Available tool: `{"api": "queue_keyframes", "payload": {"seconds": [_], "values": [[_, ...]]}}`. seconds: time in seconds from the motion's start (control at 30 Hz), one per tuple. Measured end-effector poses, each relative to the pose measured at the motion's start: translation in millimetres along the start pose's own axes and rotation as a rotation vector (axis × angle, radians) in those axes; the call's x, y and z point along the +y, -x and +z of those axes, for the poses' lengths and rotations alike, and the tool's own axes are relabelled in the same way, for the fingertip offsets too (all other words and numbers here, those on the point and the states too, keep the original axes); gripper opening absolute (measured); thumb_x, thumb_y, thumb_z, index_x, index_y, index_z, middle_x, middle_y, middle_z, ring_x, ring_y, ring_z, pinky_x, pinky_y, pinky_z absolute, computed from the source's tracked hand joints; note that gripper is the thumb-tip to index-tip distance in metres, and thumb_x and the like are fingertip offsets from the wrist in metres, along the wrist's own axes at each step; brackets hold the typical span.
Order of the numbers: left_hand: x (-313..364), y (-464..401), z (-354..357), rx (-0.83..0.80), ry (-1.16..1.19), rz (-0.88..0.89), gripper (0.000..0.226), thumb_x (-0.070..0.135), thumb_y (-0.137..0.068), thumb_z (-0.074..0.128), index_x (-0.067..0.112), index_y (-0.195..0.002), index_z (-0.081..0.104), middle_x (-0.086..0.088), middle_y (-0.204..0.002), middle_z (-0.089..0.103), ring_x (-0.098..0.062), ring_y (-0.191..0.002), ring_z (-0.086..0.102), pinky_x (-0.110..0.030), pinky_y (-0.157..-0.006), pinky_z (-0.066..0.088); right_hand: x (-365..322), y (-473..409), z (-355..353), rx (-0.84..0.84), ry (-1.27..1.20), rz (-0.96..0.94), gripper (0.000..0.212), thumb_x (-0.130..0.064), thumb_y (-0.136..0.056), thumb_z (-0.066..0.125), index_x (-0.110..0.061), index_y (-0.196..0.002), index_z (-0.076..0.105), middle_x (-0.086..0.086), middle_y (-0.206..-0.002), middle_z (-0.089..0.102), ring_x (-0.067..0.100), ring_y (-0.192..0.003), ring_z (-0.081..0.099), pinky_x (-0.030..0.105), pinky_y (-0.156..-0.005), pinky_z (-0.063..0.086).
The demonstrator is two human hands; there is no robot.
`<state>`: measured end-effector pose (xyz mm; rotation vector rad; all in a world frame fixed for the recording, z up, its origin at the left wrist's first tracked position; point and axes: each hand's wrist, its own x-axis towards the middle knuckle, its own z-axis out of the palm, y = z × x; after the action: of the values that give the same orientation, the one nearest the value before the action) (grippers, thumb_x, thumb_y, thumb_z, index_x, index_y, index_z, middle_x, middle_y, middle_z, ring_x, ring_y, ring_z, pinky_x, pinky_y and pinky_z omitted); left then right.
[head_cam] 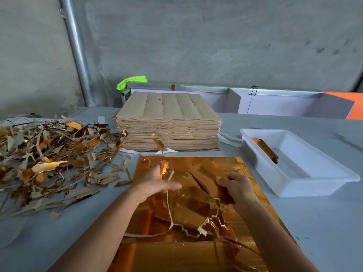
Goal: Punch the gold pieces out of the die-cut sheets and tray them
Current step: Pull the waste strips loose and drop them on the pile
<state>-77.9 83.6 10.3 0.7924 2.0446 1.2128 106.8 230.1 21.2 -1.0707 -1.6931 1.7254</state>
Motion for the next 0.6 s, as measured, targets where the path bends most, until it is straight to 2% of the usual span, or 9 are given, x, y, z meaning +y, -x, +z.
{"api": "queue_keyframes", "payload": {"seconds": [0.1,0.27,0.37,0.43,0.5,0.53,0.6], "values": [[-9.7,-4.0,5.5,-0.038,-0.346,0.040,0.092,0.020,-0.062,0.088,0.027,-0.137,0.034,-0.001,-0.140,0.045,-0.017,-0.122,0.047,-0.033,-0.096,0.043,3.7,-1.6,2.2,-0.003,-0.017,-0.007,0.006,-0.016,-0.088,0.065,-0.014,-0.093,0.063,0.013,-0.087,0.067,0.026,-0.073,0.066,0.028,-0.048,0.050],[-13.5,-6.2,13.9,0.019,-0.515,0.062,0.083,0.010,-0.066,0.084,0.026,-0.136,0.041,0.000,-0.142,0.045,-0.019,-0.130,0.043,-0.030,-0.098,0.041,9.0,-5.5,-2.9,0.073,-0.084,-0.051,0.015,-0.012,-0.092,0.060,-0.017,-0.105,0.058,0.009,-0.091,0.061,0.021,-0.065,0.064,0.022,-0.043,0.048],[-11.8,-4.7,15.5,0.073,-0.574,0.106,0.079,0.008,-0.068,0.082,0.026,-0.134,0.042,0.001,-0.140,0.046,-0.019,-0.129,0.044,-0.024,-0.089,0.042,12.5,-9.9,-9.3,0.193,-0.128,-0.092,0.030,-0.011,-0.093,0.057,-0.025,-0.119,0.052,0.002,-0.109,0.055,0.027,-0.082,0.065,0.025,-0.045,0.052],[-12.5,-2.5,15.9,0.097,-0.589,0.131,0.074,0.012,-0.068,0.083,0.025,-0.130,0.044,0.002,-0.137,0.046,-0.017,-0.126,0.045,-0.022,-0.085,0.041,15.2,-14.9,-15.5,0.336,-0.152,-0.093,0.036,-0.011,-0.095,0.054,-0.023,-0.129,0.050,0.002,-0.121,0.052,0.029,-0.096,0.061,0.036,-0.061,0.058],[-12.7,0.7,16.8,0.106,-0.646,0.121,0.071,0.022,-0.069,0.083,0.024,-0.128,0.044,0.001,-0.133,0.046,-0.017,-0.121,0.046,-0.023,-0.083,0.040,18.2,-19.9,-22.1,0.455,-0.147,-0.096,0.034,-0.011,-0.097,0.051,-0.020,-0.130,0.054,0.007,-0.126,0.055,0.031,-0.104,0.058,0.045,-0.079,0.057],[-12.7,2.7,17.8,0.095,-0.689,0.100,0.071,0.029,-0.069,0.083,0.024,-0.129,0.044,0.001,-0.132,0.047,-0.016,-0.118,0.046,-0.024,-0.084,0.039,20.0,-21.7,-24.0,0.480,-0.136,-0.095,0.031,-0.011,-0.097,0.050,-0.018,-0.126,0.058,0.009,-0.124,0.057,0.032,-0.104,0.059,0.045,-0.079,0.057],[-11.1,6.9,21.7,0.050,-0.767,0.056,0.079,0.042,-0.066,0.083,0.023,-0.131,0.041,0.001,-0.133,0.047,-0.017,-0.119,0.046,-0.027,-0.085,0.041,24.2,-22.6,-23.3,0.458,-0.114,-0.084,0.026,-0.011,-0.098,0.050,-0.013,-0.121,0.063,0.011,-0.119,0.059,0.033,-0.099,0.061,0.037,-0.066,0.055]]}}
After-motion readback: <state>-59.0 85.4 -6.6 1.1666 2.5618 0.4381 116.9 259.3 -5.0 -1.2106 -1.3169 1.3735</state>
